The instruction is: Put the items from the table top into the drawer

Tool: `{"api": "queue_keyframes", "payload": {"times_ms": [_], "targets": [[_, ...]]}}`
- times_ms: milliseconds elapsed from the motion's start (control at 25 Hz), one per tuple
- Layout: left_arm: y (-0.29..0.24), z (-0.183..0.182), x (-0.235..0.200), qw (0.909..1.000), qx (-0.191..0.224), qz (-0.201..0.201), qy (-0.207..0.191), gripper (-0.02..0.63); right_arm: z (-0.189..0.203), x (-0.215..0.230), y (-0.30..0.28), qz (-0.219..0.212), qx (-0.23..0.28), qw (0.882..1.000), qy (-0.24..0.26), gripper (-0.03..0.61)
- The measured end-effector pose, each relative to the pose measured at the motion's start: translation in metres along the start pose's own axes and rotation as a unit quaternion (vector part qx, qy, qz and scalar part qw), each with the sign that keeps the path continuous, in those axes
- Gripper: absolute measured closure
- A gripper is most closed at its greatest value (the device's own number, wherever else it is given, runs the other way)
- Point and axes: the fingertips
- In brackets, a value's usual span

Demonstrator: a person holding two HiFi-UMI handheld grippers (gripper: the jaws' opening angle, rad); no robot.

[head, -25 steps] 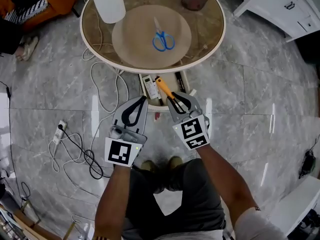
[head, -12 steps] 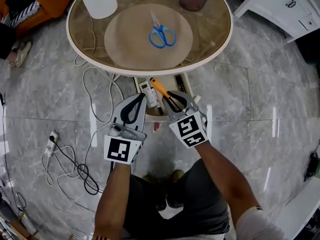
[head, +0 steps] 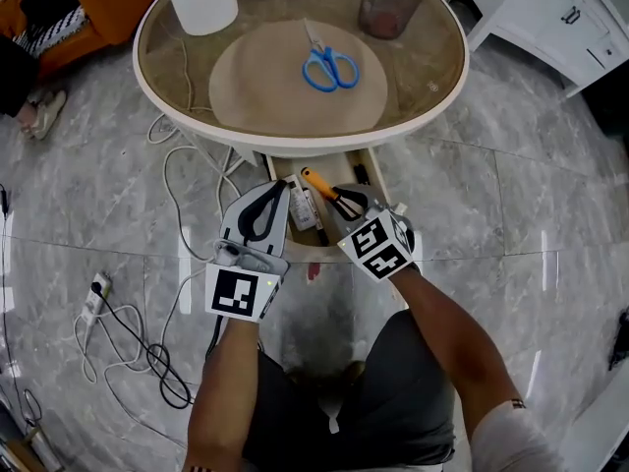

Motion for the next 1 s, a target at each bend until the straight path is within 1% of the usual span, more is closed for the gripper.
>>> {"api": "queue_keyframes", "payload": {"times_ms": [200,400,520,640,800,880,1000], "targets": [[0.001,0.003,-0.005,0.9999,0.012,-0.005,-0.003,0.614,0.011,0.001,-0.026,-0.018,-0.031,0.999,0.022,0.506],[0.004,0.01,-0.007,0.9999,0.005,-0.008,0.01,0.614,0.024,0.004,-0.046,-0.024,-0.063,0.997,0.026,0.506],[0.0,0.013,-0.006,0.9999,0.01,-0.003,0.005,0.614,0.02,0.008,-0.056,-0.021,-0.069,0.997,0.022,0.506],[-0.001,0.015,-0.006,1.0,0.002,-0.002,0.008,0.614,0.023,0.005,-0.068,-0.027,-0.094,0.995,0.032,0.503],[0.001,0.01,-0.012,1.0,0.006,-0.006,0.004,0.614,0.032,0.005,-0.078,-0.04,-0.128,0.991,0.015,0.503],[0.004,0.012,-0.017,0.9999,0.002,-0.011,0.004,0.614,0.037,0.007,-0.08,-0.045,-0.138,0.989,0.0,0.502],[0.005,0.007,-0.02,0.9999,0.011,-0.012,0.005,0.614,0.041,0.009,-0.082,-0.05,-0.144,0.988,-0.009,0.5]]}}
Point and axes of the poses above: the fingertips, and each gripper's own axes: y backward along the fingers, x to its right, z out of its underside, and after that the axes turned 8 degrees about -z, right-handed
